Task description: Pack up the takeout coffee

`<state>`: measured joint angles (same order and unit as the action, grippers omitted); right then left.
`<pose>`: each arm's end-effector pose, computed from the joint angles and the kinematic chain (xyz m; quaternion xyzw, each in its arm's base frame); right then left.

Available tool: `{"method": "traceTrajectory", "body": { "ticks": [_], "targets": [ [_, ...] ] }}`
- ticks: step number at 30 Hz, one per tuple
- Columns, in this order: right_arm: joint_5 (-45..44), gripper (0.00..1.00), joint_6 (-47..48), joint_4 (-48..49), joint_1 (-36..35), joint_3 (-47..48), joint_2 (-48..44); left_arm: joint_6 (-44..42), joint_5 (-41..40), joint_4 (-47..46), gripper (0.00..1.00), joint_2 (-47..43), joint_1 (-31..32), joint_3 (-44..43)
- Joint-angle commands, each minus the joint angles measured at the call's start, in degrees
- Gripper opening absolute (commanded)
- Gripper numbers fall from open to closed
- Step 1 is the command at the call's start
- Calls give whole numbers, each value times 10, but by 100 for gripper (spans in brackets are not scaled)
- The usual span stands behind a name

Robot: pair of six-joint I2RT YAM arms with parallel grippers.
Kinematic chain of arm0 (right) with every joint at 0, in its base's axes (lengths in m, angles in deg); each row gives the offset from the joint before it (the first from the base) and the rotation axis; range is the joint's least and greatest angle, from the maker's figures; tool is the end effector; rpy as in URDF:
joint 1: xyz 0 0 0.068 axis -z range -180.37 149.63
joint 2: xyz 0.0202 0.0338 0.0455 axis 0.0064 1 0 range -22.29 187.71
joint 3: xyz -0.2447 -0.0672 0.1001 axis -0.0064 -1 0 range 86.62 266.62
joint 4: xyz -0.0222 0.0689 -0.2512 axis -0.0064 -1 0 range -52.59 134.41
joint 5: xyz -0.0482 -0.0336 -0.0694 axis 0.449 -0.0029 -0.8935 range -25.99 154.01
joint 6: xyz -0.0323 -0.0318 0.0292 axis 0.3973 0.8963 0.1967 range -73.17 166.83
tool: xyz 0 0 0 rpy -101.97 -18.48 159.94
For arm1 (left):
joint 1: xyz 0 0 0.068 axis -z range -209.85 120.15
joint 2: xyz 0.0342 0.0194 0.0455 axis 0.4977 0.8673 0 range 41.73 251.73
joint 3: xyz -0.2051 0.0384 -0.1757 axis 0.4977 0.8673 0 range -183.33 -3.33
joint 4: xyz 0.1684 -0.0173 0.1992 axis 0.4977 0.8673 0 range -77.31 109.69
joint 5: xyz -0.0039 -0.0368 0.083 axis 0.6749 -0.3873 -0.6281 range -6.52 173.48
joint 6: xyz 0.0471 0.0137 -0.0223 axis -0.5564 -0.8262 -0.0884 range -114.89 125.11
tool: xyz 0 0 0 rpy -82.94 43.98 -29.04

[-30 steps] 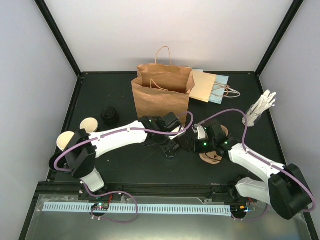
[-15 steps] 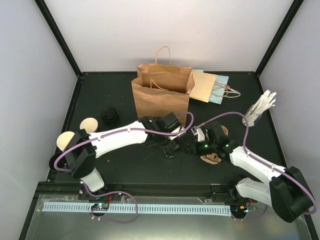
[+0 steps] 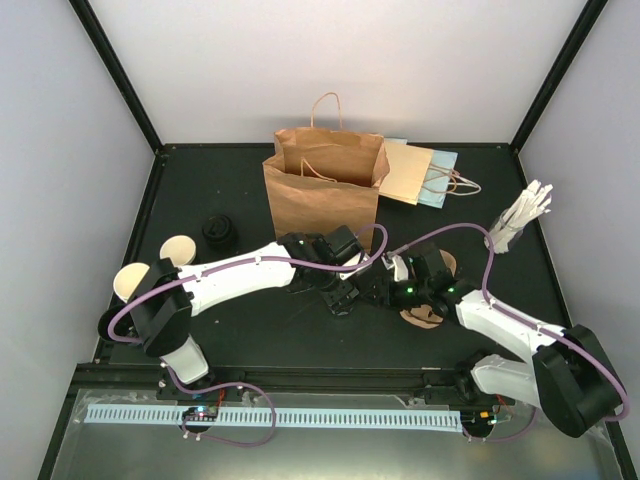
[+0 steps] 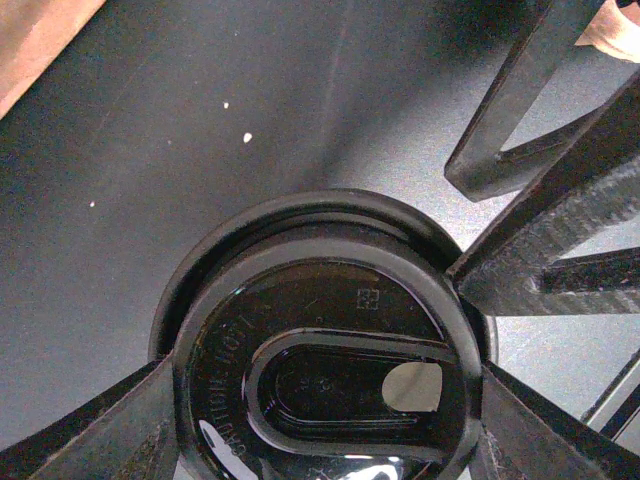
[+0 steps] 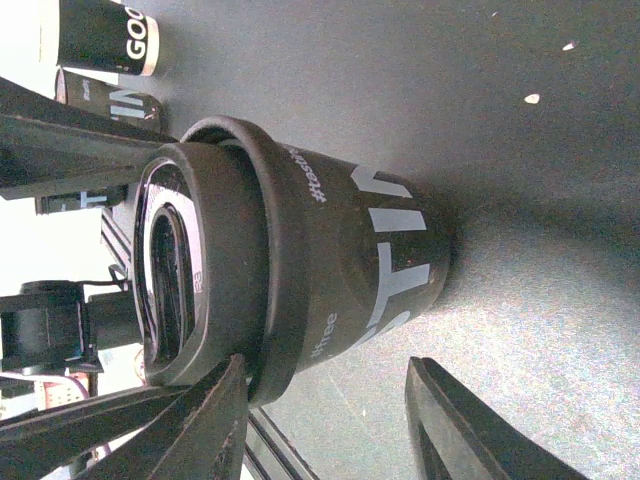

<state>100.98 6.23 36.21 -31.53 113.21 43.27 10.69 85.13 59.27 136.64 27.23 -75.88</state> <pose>0.1674 0.1262 0.1712 -0.0427 0.8895 0.4421 0.1076 0.1793 -0.2787 0.2367 0.4294 0.8843 -0.1071 0.1487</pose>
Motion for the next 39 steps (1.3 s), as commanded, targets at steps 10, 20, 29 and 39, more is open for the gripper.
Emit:
{"method": "traceTrajectory", "body": {
  "ticks": [10, 20, 29, 39],
  "targets": [
    [-52, 45, -5, -7, -2, -20, 41, 7, 1, 47, 60, 47, 6, 21],
    [-71, 43, -70, 47, -2, -131, 54, 6, -7, 51, 60, 61, 9, 17],
    [-83, 42, -76, 17, -2, -120, 70, 8, 1, 44, 60, 68, 9, 21],
    [-113, 36, -149, -2, -2, -134, 60, 8, 9, 30, 60, 69, 9, 36]
  ]
}}
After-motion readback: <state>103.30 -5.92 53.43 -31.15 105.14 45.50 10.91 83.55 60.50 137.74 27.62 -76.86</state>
